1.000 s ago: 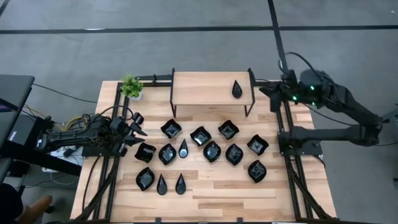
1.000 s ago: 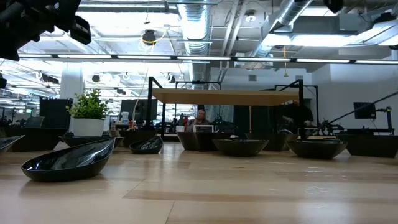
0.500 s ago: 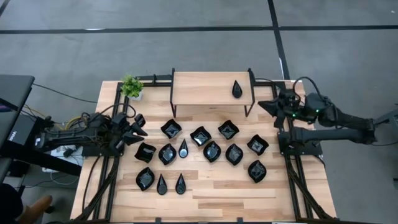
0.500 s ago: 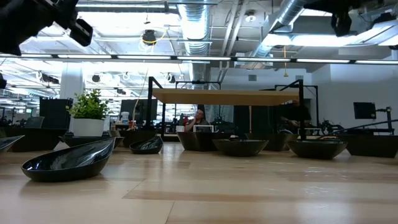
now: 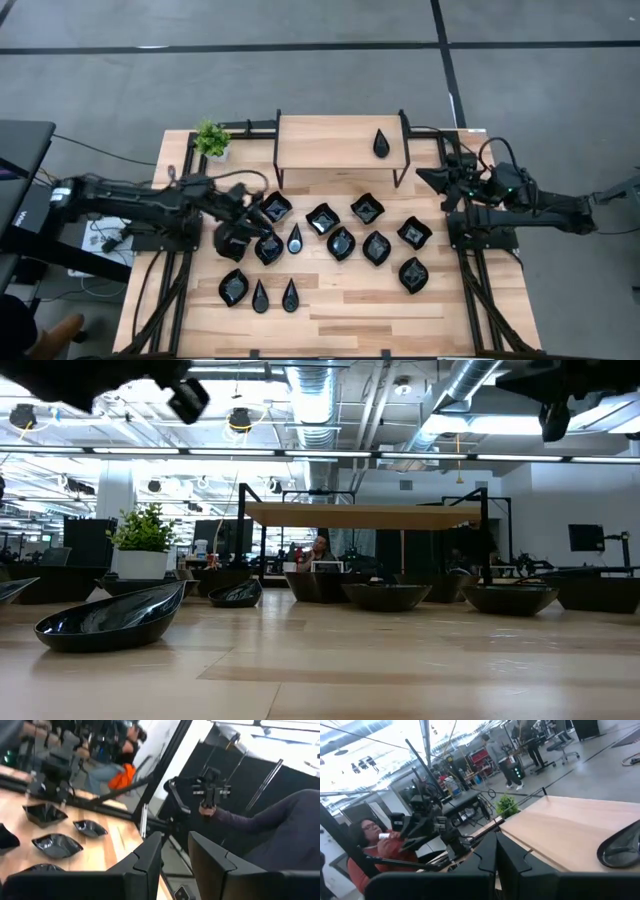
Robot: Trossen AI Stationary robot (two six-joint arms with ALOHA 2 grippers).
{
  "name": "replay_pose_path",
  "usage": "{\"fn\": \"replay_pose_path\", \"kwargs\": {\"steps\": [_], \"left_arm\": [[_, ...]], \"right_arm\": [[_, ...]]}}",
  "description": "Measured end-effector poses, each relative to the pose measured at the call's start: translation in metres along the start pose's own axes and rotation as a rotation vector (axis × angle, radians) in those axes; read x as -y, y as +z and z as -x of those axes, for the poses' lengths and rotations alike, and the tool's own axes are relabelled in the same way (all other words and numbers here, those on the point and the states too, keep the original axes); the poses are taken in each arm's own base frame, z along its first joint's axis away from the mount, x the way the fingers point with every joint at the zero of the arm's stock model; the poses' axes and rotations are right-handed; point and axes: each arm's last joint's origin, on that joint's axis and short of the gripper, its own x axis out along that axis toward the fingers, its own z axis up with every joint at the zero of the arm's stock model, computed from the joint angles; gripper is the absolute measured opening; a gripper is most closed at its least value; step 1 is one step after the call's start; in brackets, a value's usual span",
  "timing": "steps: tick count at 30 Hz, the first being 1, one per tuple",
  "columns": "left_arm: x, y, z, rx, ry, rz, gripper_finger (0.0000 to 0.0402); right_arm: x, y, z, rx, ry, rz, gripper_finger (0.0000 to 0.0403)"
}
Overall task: Pick & Place Mini shaped plates
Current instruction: Stack the black plate on top of the black plate on the shelf
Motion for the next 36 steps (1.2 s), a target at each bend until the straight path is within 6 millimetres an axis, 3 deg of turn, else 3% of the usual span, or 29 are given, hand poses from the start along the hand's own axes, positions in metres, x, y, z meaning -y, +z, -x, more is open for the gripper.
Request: {"fn": "replay_pose_path", "kwargs": {"steps": [8, 19, 23, 30, 36], "left_arm": [[-0.018, 0.009, -0.039, -0.065, 0.035, 0.087, 0.0099], [-0.026, 0.004, -0.044, -0.052, 0.106, 0.116, 0.0099], [-0.029, 0.004, -0.044, -0.031, 0.149, 0.25, 0.0099], [-0.043, -0.012, -0.053, -0.042, 0.283, 0.388, 0.0099], [-0.063, -0.043, -0.059, -0.273, 0.462, 0.601, 0.0099]], "right_arm": [[0.011, -0.025, 0.001, 0.021, 0.091, -0.002, 0.0], [0.018, -0.043, -0.003, -0.038, 0.072, -0.001, 0.0], [0.018, -0.043, -0.003, -0.047, 0.082, -0.025, 0.0], [0.009, -0.039, -0.002, -0.015, 0.248, 0.144, 0.0], [0.003, -0.034, 0.0, 0.022, 0.371, 0.213, 0.0]]}}
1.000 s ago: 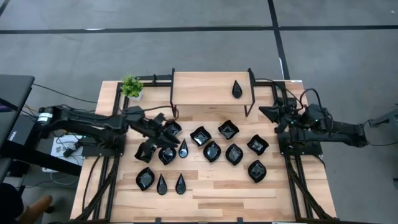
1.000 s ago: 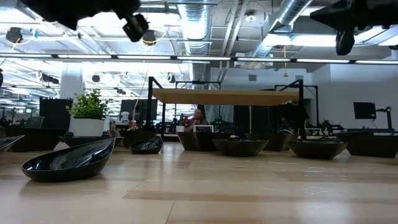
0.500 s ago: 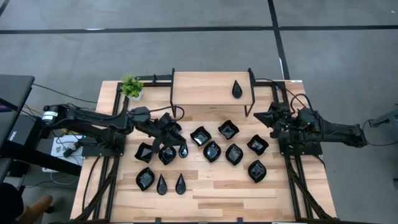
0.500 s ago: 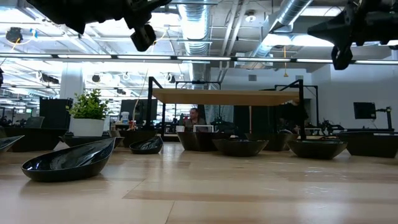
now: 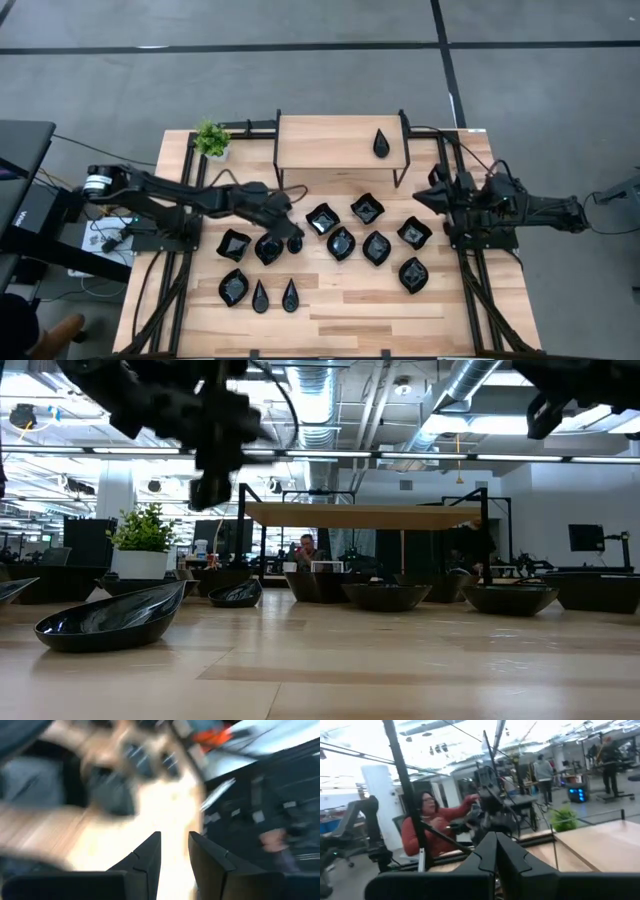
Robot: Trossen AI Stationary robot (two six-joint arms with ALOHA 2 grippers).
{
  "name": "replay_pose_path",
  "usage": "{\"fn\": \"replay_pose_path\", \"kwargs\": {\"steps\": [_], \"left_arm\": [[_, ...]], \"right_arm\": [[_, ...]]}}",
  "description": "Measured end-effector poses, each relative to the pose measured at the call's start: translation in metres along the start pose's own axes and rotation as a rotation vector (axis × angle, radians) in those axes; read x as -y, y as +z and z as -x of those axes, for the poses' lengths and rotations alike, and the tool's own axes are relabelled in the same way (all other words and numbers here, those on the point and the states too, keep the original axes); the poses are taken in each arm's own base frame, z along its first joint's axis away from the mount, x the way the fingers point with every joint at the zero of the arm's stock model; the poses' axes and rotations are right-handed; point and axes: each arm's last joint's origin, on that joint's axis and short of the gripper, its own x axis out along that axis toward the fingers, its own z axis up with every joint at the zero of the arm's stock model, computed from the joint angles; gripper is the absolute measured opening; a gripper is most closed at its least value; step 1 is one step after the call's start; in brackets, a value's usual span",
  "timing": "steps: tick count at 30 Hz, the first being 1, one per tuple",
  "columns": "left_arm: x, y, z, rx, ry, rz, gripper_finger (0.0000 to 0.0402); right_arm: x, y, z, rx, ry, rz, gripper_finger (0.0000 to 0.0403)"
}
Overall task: Pick & Place Mini shaped plates
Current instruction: Stack the black plate on top of the black plate on the shelf
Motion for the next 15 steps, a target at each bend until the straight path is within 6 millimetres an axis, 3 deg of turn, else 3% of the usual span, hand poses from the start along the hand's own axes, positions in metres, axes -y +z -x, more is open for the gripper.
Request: {"fn": "replay_pose_path", "kwargs": {"steps": [8, 15], "left_arm": [[-0.006, 0.003, -0.006, 0.07, 0.124, 0.096, 0.0099], [-0.012, -0.009, -0.005, 0.002, 0.226, 0.185, 0.0099]], "right_arm": [[0.0, -0.001, 0.0, -0.007, 0.002, -0.013, 0.0], [0.0, -0.001, 0.0, -0.008, 0.001, -0.013, 0.0]]}}
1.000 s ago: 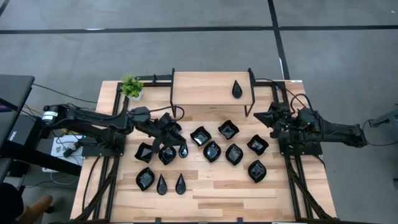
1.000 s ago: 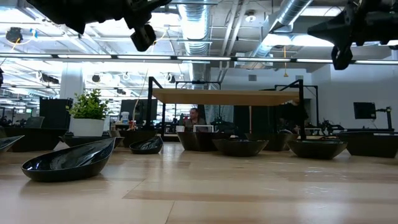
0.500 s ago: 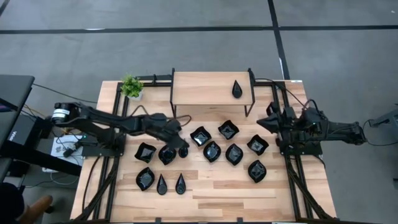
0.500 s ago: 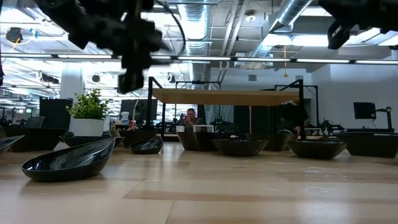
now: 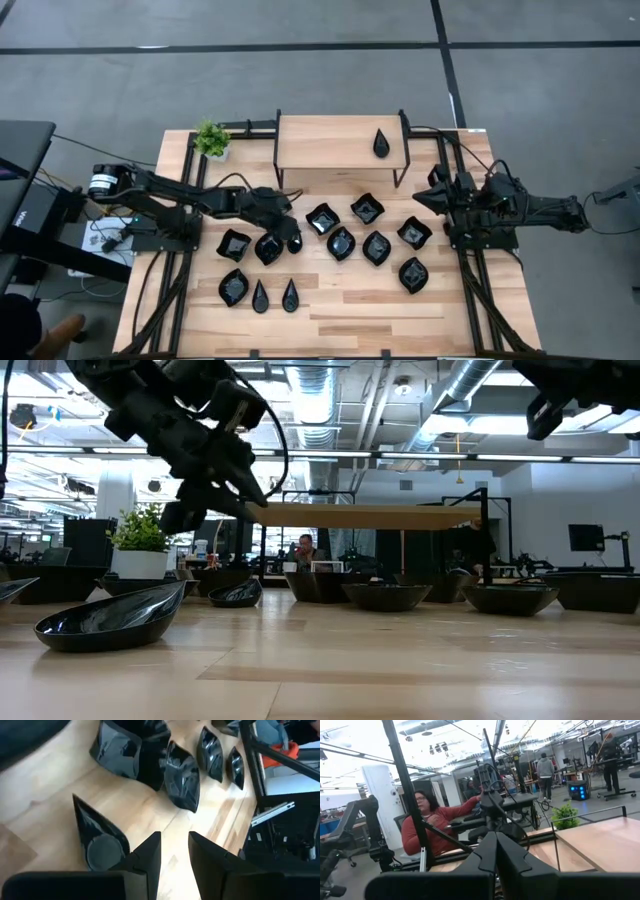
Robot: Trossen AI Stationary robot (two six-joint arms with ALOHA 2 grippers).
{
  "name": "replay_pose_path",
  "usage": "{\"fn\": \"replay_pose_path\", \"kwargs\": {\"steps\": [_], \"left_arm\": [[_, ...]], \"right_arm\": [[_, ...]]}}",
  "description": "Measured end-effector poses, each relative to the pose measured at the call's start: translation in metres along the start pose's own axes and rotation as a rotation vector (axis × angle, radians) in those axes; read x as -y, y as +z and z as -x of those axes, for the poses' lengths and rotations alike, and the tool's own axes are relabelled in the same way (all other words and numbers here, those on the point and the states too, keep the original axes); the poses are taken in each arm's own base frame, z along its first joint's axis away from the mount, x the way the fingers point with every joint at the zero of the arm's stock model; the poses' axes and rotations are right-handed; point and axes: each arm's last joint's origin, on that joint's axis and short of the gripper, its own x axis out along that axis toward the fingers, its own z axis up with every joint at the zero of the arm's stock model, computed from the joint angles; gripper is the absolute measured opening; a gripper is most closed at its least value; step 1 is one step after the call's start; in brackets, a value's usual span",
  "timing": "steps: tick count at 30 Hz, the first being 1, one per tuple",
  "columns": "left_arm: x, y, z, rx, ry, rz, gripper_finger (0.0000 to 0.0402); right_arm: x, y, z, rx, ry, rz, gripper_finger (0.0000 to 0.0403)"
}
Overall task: Pick & Place Mini shaped plates
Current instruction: Stack the black plate on top of the black plate on the shelf
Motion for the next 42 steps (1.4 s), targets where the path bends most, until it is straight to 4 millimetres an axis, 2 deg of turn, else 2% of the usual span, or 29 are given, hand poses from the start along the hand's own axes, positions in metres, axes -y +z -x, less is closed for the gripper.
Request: {"fn": "replay_pose_path", "kwargs": {"steps": [3, 7, 12, 16, 18, 21, 27, 31, 35, 42], "left_arm": [[0.009, -0.002, 0.003, 0.031, -0.015, -0.026, 0.0099], [0.008, -0.004, 0.007, 0.036, 0.022, -0.056, 0.0099], [0.005, -0.008, 0.026, -0.035, 0.147, -0.074, 0.0099], [0.019, -0.005, 0.043, -0.019, 0.161, -0.052, 0.0099], [0.026, -0.004, 0.045, 0.003, 0.155, -0.044, 0.0099], [0.032, -0.004, 0.037, 0.011, 0.176, -0.03, 0.0099], [0.028, -0.001, 0.002, -0.039, 0.273, 0.021, 0.0099], [0.026, 0.003, -0.013, -0.082, 0.29, 0.139, 0.0099], [0.026, 0.001, -0.015, -0.155, 0.258, 0.15, 0.0099], [0.032, 0.004, -0.006, -0.096, 0.215, 0.166, 0.0099]], "right_arm": [[0.0, 0.0, 0.0, -0.001, 0.0, 0.0, 0.0], [0.0, 0.0, 0.0, -0.003, -0.001, 0.0, 0.0], [0.0, 0.0, 0.0, -0.003, -0.001, 0.0, 0.0], [0.0, -0.001, 0.0, -0.005, -0.002, 0.009, 0.0], [0.0, -0.001, 0.0, -0.007, -0.003, 0.016, 0.0], [0.0, -0.001, 0.0, -0.007, -0.003, 0.019, 0.0], [0.0, -0.001, 0.0, -0.008, -0.003, 0.035, 0.0], [0.0, -0.001, 0.0, -0.008, -0.003, 0.035, 0.0], [0.0, -0.001, 0.0, -0.008, -0.003, 0.035, 0.0], [0.0, 0.0, 0.0, -0.004, -0.003, 0.033, 0.0]]}}
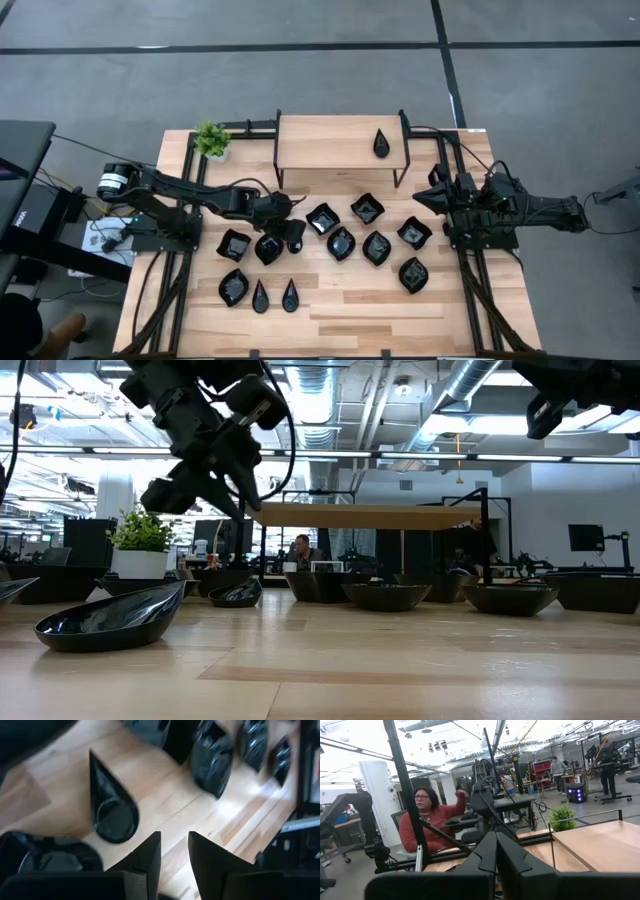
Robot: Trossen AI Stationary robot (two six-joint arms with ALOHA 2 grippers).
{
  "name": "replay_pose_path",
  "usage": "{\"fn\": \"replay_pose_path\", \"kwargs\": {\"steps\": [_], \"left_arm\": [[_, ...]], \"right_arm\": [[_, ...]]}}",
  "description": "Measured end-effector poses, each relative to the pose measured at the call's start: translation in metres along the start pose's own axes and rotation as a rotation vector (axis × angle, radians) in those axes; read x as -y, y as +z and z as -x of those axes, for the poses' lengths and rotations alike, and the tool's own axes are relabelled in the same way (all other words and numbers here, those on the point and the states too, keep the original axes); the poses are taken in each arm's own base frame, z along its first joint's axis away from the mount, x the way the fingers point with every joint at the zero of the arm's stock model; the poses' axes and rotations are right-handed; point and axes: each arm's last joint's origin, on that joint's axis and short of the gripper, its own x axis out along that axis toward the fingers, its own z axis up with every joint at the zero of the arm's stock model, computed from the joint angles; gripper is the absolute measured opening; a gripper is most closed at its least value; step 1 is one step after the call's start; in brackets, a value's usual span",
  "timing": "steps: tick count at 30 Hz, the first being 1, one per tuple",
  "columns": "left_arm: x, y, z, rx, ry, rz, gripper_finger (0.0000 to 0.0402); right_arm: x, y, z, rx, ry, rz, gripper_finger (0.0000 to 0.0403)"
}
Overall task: Pick & Place Mini shaped plates
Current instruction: Stack the black plate on top of the black plate on the shelf
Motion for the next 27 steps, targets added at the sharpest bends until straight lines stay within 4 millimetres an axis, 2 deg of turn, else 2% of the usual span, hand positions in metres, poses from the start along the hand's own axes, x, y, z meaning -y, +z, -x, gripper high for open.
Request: {"fn": "replay_pose_path", "kwargs": {"steps": [4, 7, 14, 19, 27], "left_arm": [[0.004, 0.002, 0.007, 0.05, -0.028, 0.069, 0.0099], [0.005, -0.001, 0.008, 0.155, 0.001, 0.139, 0.0099], [0.019, -0.006, 0.011, 0.221, 0.015, 0.124, 0.0099], [0.011, -0.007, 0.001, 0.236, 0.158, 0.157, 0.0099], [0.013, -0.009, -0.019, 0.194, 0.23, 0.149, 0.0099]], "right_arm": [[0.0, 0.0, 0.0, -0.002, 0.0, -0.015, 0.0], [0.0, 0.0, 0.0, -0.005, -0.001, -0.015, 0.0], [0.0, -0.001, 0.0, -0.005, -0.001, -0.018, 0.0], [0.0, -0.001, 0.0, -0.007, -0.002, -0.018, 0.0], [0.0, -0.001, 0.0, -0.012, -0.003, -0.018, 0.0]]}}
